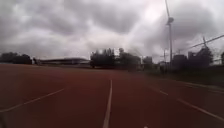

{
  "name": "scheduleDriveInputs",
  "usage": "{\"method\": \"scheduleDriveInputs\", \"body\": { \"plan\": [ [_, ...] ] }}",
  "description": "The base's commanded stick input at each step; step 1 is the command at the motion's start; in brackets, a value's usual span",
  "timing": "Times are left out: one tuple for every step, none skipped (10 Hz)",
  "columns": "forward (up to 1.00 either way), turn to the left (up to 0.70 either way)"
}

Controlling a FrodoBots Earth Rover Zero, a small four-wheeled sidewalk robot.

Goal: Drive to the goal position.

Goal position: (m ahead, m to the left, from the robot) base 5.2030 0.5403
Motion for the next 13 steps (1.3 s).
{"method": "scheduleDriveInputs", "body": {
  "plan": [
    [0.70,-0.16],
    [0.70,-0.27],
    [0.70,-0.35],
    [0.70,-0.35],
    [0.70,-0.35],
    [0.70,-0.35],
    [0.70,-0.35],
    [0.70,-0.16],
    [0.70,0.00],
    [0.70,0.00],
    [0.70,0.00],
    [0.70,0.00],
    [0.70,0.00]
  ]
}}
